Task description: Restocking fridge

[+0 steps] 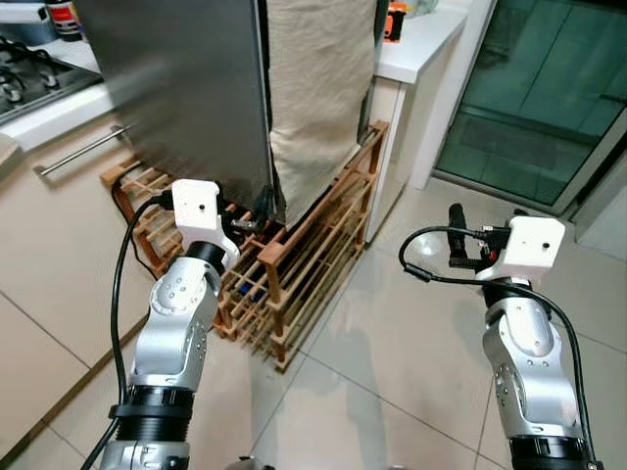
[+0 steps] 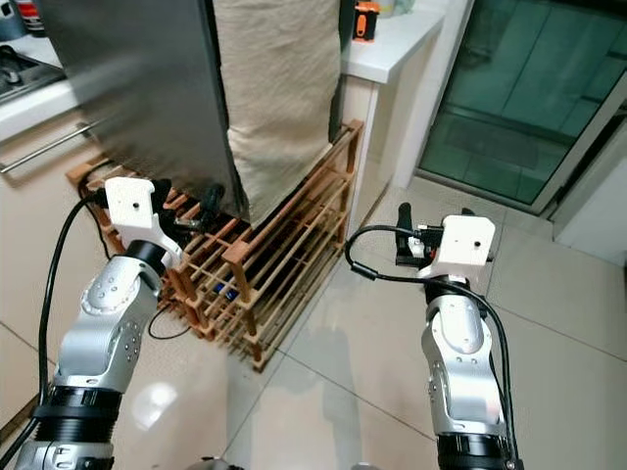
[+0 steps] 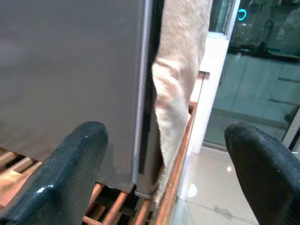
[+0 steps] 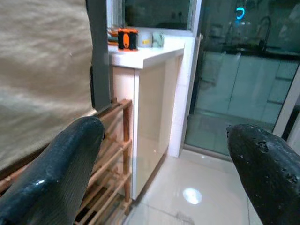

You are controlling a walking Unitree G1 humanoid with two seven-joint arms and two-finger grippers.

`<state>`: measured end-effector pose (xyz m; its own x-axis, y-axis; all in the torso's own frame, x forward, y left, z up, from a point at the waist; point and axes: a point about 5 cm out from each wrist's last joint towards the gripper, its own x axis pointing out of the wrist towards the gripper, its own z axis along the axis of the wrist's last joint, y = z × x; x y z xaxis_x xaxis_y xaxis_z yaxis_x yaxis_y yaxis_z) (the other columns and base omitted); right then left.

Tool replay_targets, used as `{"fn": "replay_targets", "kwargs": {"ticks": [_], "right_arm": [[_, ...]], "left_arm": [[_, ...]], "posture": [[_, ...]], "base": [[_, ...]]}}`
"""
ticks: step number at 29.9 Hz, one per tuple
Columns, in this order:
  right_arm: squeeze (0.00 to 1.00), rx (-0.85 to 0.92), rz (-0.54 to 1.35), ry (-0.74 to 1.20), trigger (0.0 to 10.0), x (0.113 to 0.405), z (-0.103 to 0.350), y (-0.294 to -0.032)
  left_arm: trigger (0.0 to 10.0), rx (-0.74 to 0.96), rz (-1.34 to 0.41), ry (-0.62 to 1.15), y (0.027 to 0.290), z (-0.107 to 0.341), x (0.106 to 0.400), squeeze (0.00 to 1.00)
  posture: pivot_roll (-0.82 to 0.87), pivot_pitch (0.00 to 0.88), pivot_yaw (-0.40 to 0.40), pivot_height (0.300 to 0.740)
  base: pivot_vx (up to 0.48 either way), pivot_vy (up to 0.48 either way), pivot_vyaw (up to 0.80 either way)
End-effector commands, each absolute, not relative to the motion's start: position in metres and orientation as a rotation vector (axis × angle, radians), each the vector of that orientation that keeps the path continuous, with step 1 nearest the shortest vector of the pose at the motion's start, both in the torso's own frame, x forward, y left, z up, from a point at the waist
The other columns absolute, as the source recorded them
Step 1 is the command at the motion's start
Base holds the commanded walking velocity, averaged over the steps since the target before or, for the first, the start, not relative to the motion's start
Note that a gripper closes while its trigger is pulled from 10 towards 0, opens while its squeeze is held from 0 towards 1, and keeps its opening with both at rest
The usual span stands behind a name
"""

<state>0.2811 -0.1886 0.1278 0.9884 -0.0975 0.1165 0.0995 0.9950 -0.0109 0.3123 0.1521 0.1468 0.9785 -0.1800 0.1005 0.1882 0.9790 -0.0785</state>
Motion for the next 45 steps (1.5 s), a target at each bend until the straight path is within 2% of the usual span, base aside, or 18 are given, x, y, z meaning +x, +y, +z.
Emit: {"fn": "replay_targets", "kwargs": {"ticks": [1,6,7,11,13,21,33,37,40,43,45], "right_arm": [[1.00,0.003,-0.100,-0.098,10.0,0.284,0.125,-0.186],[1.00,0.001,-0.097,-0.074,10.0,0.288,0.128,-0.181],[0.00,-0.042,-0.063,-0.087,10.0,0.291,0.130,-0.177],[0.00,-0.042,-0.068,-0.087,10.0,0.294,0.129,-0.178],[0.00,-0.077,-0.050,-0.107,10.0,0.297,0.134,-0.175],[0.00,-0.070,-0.092,-0.094,10.0,0.299,0.132,-0.179],[0.00,-0.058,-0.107,-0.126,10.0,0.301,0.135,-0.178],[0.00,-0.067,-0.105,-0.178,10.0,0.267,0.139,-0.185],[0.00,-0.082,-0.139,-0.144,10.0,0.231,0.129,-0.198],[0.00,-0.102,-0.154,-0.104,10.0,0.214,0.122,-0.206],[0.00,-0.108,-0.169,-0.087,10.0,0.210,0.122,-0.210]], "left_arm": [[10.0,-0.118,-0.156,-0.090,0.156,0.145,0.311,1.00],[10.0,-0.160,-0.174,-0.106,0.153,0.152,0.314,1.00],[10.0,-0.126,-0.191,-0.131,0.149,0.155,0.316,0.00],[10.0,-0.159,-0.178,-0.146,0.148,0.157,0.320,0.00],[10.0,-0.119,-0.187,-0.164,0.143,0.164,0.323,0.00],[10.0,-0.072,-0.228,-0.156,0.134,0.167,0.329,0.00],[10.0,-0.048,-0.249,-0.183,0.124,0.175,0.332,0.00],[10.0,-0.067,-0.228,-0.153,0.151,0.160,0.303,0.00],[10.0,-0.046,-0.214,-0.094,0.172,0.136,0.262,0.00],[10.0,-0.062,-0.208,-0.078,0.178,0.132,0.238,0.00],[10.0,-0.055,-0.195,-0.083,0.178,0.135,0.234,0.00]], "posture": [[-0.08,0.024,-0.010,0.740],[-0.10,0.000,-0.014,0.740],[-0.11,0.003,-0.022,0.740],[-0.11,0.010,-0.022,0.740],[-0.12,0.002,-0.018,0.740],[-0.11,0.000,0.002,0.740],[-0.10,0.000,0.014,0.740],[-0.09,0.000,0.017,0.740],[-0.08,0.000,0.017,0.740],[-0.08,0.000,0.006,0.740],[-0.07,0.000,0.000,0.740]], "base": [[0.000,0.000,0.00],[0.000,0.000,0.00],[0.000,0.000,0.00],[0.000,0.240,0.00],[0.000,0.480,0.00],[0.000,0.470,-0.79],[0.000,0.000,0.00],[0.000,0.000,0.00],[0.000,0.000,0.00],[0.000,0.000,0.00],[0.000,0.000,0.00]]}}
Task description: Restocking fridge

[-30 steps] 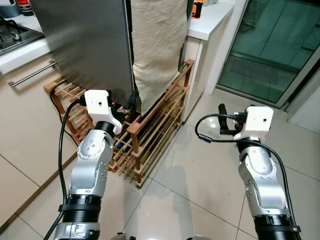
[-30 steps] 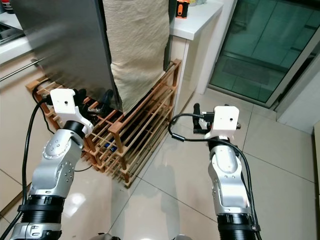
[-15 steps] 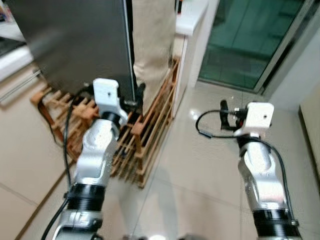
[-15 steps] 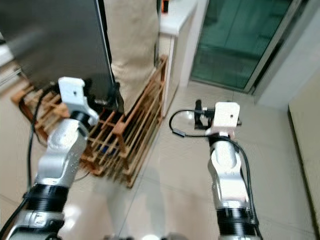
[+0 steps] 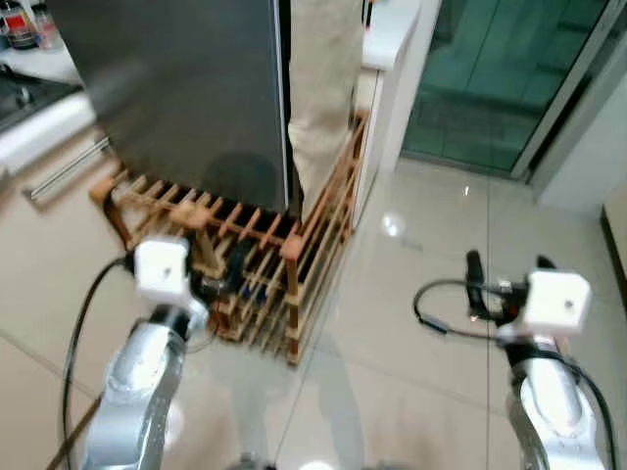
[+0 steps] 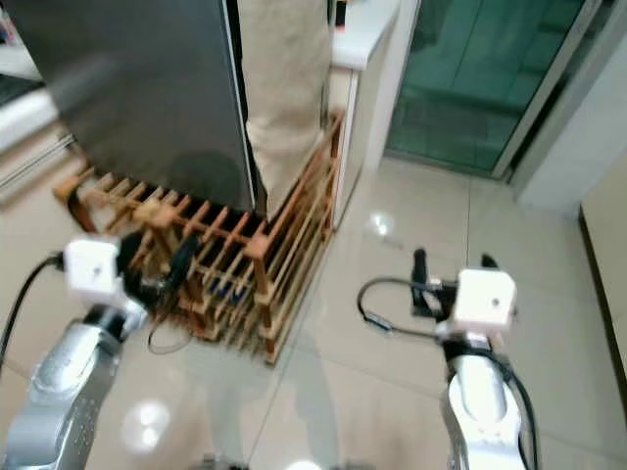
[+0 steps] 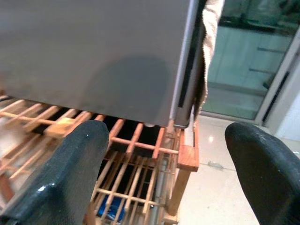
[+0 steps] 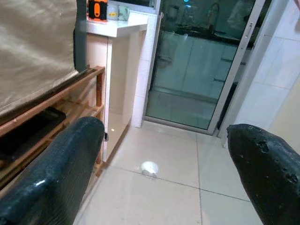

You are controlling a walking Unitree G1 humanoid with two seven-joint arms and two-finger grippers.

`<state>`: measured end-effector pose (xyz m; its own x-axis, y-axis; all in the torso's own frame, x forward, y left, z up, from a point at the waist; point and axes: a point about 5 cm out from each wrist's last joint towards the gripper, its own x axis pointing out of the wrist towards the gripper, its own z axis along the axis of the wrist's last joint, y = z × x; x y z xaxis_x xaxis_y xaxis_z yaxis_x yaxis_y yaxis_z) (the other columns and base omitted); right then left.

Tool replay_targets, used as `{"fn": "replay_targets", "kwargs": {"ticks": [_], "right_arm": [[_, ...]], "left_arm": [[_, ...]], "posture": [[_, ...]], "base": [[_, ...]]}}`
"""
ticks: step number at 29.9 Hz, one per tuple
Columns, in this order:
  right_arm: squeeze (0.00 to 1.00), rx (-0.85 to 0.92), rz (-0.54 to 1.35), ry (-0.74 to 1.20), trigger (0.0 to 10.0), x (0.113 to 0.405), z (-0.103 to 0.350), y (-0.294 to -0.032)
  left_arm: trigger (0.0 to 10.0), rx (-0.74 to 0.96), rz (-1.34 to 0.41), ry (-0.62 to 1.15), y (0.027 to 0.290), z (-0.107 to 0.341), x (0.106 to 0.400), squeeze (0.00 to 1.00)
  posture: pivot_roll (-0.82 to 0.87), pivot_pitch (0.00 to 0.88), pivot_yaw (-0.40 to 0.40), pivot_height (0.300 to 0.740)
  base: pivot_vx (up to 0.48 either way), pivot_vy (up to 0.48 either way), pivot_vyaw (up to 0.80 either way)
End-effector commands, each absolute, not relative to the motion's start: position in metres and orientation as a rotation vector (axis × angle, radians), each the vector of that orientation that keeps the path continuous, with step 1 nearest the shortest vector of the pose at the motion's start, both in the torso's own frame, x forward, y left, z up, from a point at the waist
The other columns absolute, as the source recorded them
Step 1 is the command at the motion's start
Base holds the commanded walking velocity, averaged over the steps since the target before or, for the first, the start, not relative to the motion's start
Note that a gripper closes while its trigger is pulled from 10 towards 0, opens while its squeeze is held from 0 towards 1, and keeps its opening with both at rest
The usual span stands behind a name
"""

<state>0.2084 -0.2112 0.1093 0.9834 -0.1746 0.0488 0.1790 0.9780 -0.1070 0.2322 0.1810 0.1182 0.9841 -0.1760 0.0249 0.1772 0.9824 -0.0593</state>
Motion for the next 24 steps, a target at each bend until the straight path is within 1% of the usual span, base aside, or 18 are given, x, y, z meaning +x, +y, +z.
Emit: {"fn": "replay_targets", "kwargs": {"ticks": [1,3,5,6,10,14,17,24], "right_arm": [[0.00,-0.112,-0.170,-0.085,10.0,0.210,0.122,-0.210],[0.00,-0.112,-0.166,-0.088,10.0,0.212,0.124,-0.209],[0.00,-0.118,-0.156,-0.098,10.0,0.215,0.127,-0.204],[0.00,-0.127,-0.156,-0.116,10.0,0.221,0.130,-0.199],[0.00,-0.112,-0.173,-0.134,10.0,0.231,0.136,-0.202],[0.00,-0.110,-0.172,-0.143,10.0,0.238,0.141,-0.203],[0.00,-0.101,-0.156,-0.143,10.0,0.240,0.141,-0.198],[0.00,-0.095,-0.134,-0.152,10.0,0.245,0.143,-0.192]], "left_arm": [[10.0,-0.067,-0.206,-0.114,0.174,0.140,0.236,0.00],[10.0,-0.086,-0.235,-0.168,0.167,0.149,0.240,0.00],[10.0,-0.097,-0.256,-0.186,0.159,0.157,0.246,0.00],[10.0,-0.117,-0.245,-0.205,0.153,0.166,0.255,0.00],[10.0,-0.152,-0.251,-0.220,0.145,0.178,0.264,0.00],[10.0,-0.142,-0.279,-0.239,0.139,0.184,0.268,0.00],[10.0,-0.116,-0.299,-0.238,0.136,0.185,0.271,0.00],[10.0,-0.112,-0.298,-0.237,0.137,0.189,0.281,0.00]], "posture": [[-0.07,0.000,-0.005,0.740],[-0.07,0.000,-0.009,0.740],[-0.07,0.000,-0.010,0.740],[-0.08,0.000,-0.008,0.740],[-0.08,0.000,-0.003,0.740],[-0.09,0.000,-0.001,0.740],[-0.09,0.000,-0.004,0.740],[-0.09,0.000,0.004,0.740]], "base": [[0.000,0.000,0.00],[0.000,0.000,0.00],[0.480,0.000,0.00],[0.480,0.000,0.00],[0.480,0.000,0.00],[0.480,0.000,0.00],[0.480,0.000,0.00],[0.480,0.000,0.00]]}}
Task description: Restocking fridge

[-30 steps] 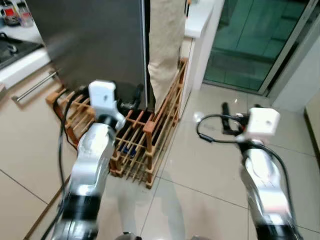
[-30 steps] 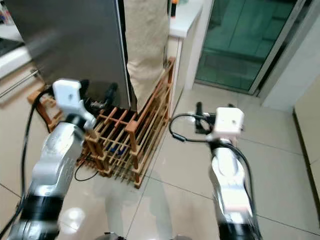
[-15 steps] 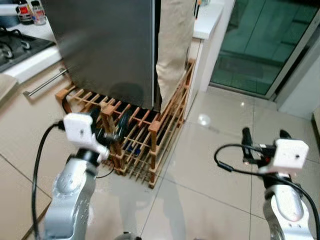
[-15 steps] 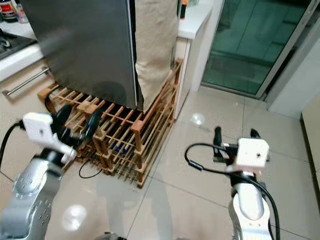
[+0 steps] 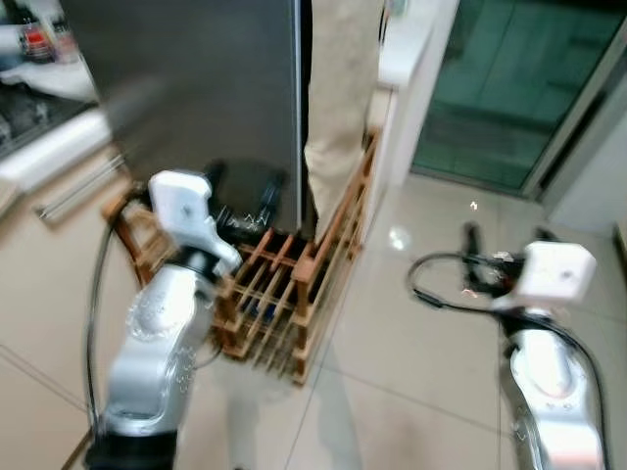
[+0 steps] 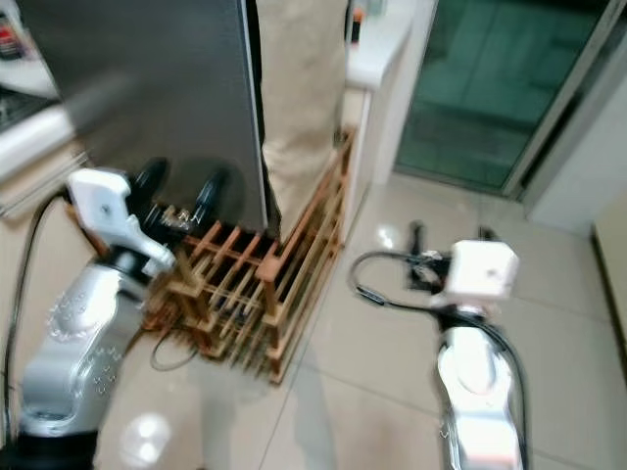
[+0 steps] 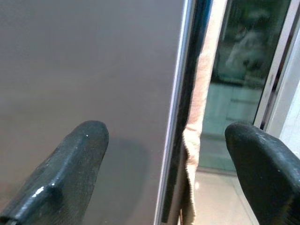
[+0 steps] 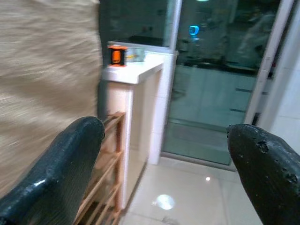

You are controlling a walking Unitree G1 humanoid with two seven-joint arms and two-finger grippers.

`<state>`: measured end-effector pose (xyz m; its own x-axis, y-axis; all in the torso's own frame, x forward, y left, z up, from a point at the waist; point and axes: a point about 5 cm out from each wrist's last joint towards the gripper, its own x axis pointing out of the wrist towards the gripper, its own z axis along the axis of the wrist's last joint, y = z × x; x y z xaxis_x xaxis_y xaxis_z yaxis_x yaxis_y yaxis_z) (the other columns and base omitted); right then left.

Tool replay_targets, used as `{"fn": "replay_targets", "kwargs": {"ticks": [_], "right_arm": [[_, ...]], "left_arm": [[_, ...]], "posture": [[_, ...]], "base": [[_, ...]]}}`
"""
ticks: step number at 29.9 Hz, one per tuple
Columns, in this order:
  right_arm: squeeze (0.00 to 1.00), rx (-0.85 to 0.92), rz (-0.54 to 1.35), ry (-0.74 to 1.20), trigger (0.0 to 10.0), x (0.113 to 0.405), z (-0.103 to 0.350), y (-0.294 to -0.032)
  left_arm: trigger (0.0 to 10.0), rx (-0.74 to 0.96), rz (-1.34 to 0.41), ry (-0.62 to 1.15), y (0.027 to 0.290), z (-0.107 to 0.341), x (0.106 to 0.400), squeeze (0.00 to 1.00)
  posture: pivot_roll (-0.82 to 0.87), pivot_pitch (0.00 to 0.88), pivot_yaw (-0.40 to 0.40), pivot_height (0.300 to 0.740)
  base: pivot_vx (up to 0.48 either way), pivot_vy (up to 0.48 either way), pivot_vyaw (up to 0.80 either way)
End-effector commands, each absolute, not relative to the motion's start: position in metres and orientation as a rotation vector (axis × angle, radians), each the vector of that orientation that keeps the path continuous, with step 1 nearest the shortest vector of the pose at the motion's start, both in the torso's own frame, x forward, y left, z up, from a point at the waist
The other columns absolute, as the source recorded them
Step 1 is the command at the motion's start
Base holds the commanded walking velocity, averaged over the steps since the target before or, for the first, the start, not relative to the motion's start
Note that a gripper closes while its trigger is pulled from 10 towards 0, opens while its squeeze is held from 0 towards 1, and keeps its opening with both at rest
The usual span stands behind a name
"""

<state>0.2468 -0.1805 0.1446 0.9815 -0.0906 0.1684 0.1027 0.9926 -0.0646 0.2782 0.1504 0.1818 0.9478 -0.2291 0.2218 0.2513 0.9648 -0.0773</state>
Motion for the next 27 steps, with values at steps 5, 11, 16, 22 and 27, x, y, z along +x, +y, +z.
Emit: {"fn": "replay_targets", "kwargs": {"ticks": [5,11,16,22,27], "right_arm": [[0.00,-0.091,-0.124,-0.167,10.0,0.254,0.146,-0.191],[0.00,-0.105,-0.108,-0.175,10.0,0.260,0.150,-0.188],[0.00,-0.100,-0.088,-0.173,10.0,0.260,0.148,-0.184],[0.00,-0.100,-0.080,-0.176,10.0,0.266,0.148,-0.184],[0.00,-0.096,-0.076,-0.171,10.0,0.271,0.148,-0.183]], "left_arm": [[10.0,-0.113,-0.331,-0.250,0.133,0.195,0.284,0.00],[10.0,-0.103,-0.319,-0.259,0.137,0.199,0.288,0.00],[10.0,-0.133,-0.305,-0.245,0.139,0.197,0.288,0.00],[10.0,-0.099,-0.326,-0.159,0.125,0.190,0.299,0.00],[10.0,-0.139,-0.362,-0.131,0.107,0.194,0.313,0.00]], "posture": [[-0.09,0.000,0.007,0.740],[-0.09,0.000,0.007,0.740],[-0.09,0.000,0.006,0.740],[-0.10,0.000,0.001,0.740],[-0.10,0.000,0.000,0.740]], "base": [[0.192,0.000,0.00],[0.000,0.000,0.00],[0.000,0.000,-0.12],[0.000,0.000,0.00],[0.000,0.000,0.00]]}}
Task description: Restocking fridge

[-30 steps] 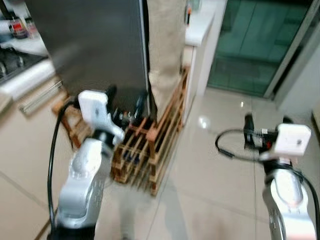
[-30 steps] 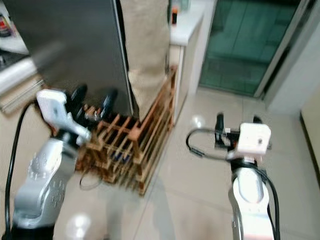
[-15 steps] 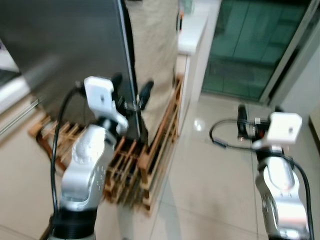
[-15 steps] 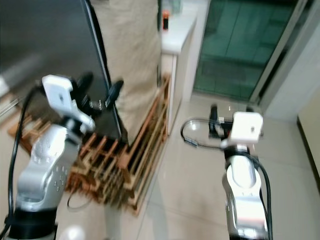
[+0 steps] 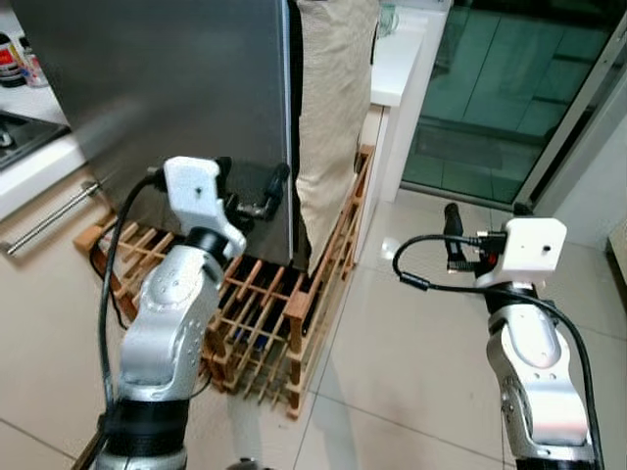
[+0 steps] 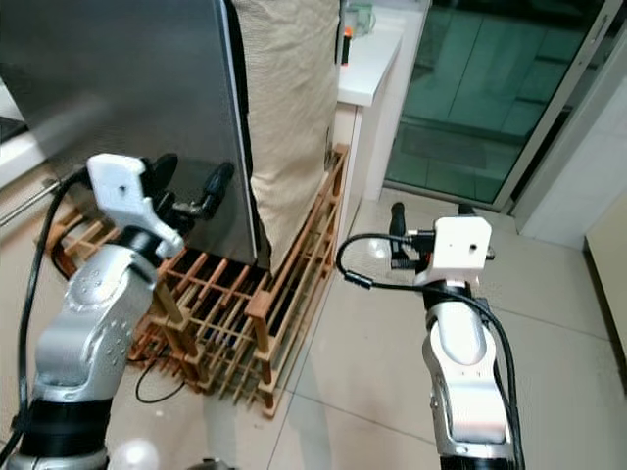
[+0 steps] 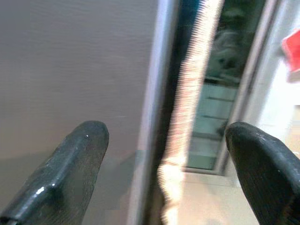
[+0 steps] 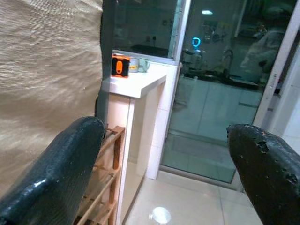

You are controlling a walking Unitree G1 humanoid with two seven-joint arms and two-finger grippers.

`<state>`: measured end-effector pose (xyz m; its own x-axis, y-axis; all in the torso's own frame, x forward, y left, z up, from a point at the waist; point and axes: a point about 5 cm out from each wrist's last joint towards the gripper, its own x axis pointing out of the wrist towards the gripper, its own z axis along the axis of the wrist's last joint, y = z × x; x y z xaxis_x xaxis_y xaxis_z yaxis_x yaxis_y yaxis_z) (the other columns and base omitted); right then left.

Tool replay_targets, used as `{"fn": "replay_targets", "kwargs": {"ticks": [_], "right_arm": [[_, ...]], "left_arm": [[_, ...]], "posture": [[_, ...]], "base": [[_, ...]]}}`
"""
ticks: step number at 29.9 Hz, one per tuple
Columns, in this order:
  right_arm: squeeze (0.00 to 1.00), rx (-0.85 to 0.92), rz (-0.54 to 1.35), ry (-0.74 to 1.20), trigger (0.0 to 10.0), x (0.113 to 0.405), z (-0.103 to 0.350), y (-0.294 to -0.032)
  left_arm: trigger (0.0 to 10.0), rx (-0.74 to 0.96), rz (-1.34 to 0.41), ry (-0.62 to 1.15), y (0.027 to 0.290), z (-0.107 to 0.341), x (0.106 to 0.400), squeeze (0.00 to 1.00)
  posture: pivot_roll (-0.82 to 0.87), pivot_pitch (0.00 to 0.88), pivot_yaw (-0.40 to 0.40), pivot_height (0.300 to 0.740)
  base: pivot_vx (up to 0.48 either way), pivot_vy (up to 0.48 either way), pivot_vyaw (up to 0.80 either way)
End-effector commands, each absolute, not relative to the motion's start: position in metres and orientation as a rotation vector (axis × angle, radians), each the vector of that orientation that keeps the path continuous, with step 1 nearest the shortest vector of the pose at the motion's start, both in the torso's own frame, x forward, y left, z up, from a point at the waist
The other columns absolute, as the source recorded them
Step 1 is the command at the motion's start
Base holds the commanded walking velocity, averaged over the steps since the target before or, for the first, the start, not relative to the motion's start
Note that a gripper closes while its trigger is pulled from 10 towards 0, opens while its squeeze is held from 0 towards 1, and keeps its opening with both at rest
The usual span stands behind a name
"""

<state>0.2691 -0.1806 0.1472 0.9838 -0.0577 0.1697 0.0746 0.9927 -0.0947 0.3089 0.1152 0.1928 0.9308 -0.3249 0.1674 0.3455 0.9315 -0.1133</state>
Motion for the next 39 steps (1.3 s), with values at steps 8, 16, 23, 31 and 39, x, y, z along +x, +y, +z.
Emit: {"fn": "replay_targets", "kwargs": {"ticks": [8,16,23,31,39], "right_arm": [[0.00,-0.085,-0.084,-0.168,10.0,0.272,0.148,-0.184],[0.00,-0.087,-0.097,-0.162,10.0,0.268,0.146,-0.186],[0.00,-0.093,-0.097,-0.153,10.0,0.266,0.144,-0.188],[0.00,-0.094,-0.092,-0.152,10.0,0.268,0.144,-0.187],[0.00,-0.093,-0.095,-0.153,10.0,0.269,0.144,-0.187]], "left_arm": [[10.0,-0.174,-0.353,-0.105,0.093,0.195,0.331,0.00],[10.0,-0.163,-0.304,-0.083,0.092,0.192,0.341,0.00],[10.0,-0.228,-0.263,-0.082,0.093,0.193,0.344,0.00],[10.0,-0.413,-0.226,-0.023,0.091,0.192,0.351,0.00],[10.0,-0.348,-0.220,-0.072,0.091,0.198,0.355,0.00]], "posture": [[-0.12,0.000,0.005,0.740],[-0.14,0.011,0.010,0.740],[-0.15,0.014,0.004,0.740],[-0.15,0.007,0.005,0.740],[-0.15,0.004,0.007,0.740]], "base": [[0.000,0.000,0.00],[0.000,0.000,0.00],[0.000,0.000,0.00],[0.000,0.000,0.00],[0.000,0.000,0.00]]}}
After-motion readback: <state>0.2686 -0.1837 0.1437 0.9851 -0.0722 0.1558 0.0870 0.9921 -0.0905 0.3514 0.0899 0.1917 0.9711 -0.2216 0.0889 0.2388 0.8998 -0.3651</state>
